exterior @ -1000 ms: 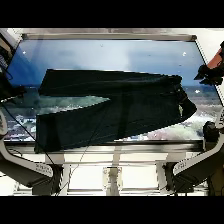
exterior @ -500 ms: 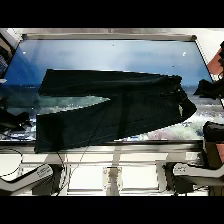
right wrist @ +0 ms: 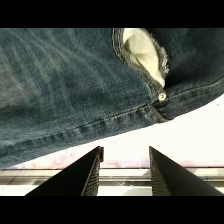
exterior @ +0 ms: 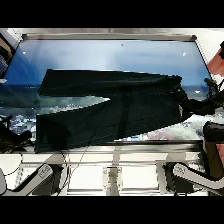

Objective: Fold the clothes and pants, and hang the long-sleeved shirts on hangers.

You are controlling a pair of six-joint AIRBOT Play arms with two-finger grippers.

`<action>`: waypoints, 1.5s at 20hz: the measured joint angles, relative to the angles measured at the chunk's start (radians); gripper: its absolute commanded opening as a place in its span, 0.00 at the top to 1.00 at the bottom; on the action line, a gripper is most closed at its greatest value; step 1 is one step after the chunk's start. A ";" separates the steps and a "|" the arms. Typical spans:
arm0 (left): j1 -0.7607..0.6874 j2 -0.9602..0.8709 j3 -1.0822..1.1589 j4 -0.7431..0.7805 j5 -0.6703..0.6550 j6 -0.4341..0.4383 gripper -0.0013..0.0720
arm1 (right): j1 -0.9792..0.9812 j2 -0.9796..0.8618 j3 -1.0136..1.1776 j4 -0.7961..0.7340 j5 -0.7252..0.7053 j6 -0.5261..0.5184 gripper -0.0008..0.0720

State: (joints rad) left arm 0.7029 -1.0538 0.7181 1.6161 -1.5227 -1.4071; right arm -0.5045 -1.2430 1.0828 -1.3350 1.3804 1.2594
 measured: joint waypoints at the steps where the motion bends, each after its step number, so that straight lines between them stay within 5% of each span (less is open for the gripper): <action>1: 0.001 0.002 -0.023 0.003 0.000 -0.003 0.46 | 0.000 0.001 -0.009 0.000 -0.007 -0.006 0.51; 10: 0.003 0.061 -0.134 0.022 0.130 -0.003 0.46 | 0.000 0.006 -0.032 0.014 -0.010 -0.021 0.50; 11: 0.003 0.064 -0.138 0.021 0.146 -0.003 0.49 | 0.000 0.006 -0.032 0.018 -0.005 -0.022 0.41; 12: 0.003 0.066 -0.141 0.018 0.161 -0.002 0.49 | 0.000 0.006 -0.032 0.023 0.006 -0.022 0.20; 13: 0.003 0.068 -0.143 0.010 0.174 -0.002 0.49 | 0.000 0.006 -0.032 0.027 0.007 -0.022 0.15; 30: 0.002 0.071 -0.208 -0.071 0.266 0.018 0.49 | 0.000 0.006 -0.032 0.045 0.040 0.003 0.15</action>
State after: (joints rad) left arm 0.7052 -0.9833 0.5102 1.5452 -1.2572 -1.3895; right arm -0.5041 -1.2369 1.0504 -1.2903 1.4200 1.2625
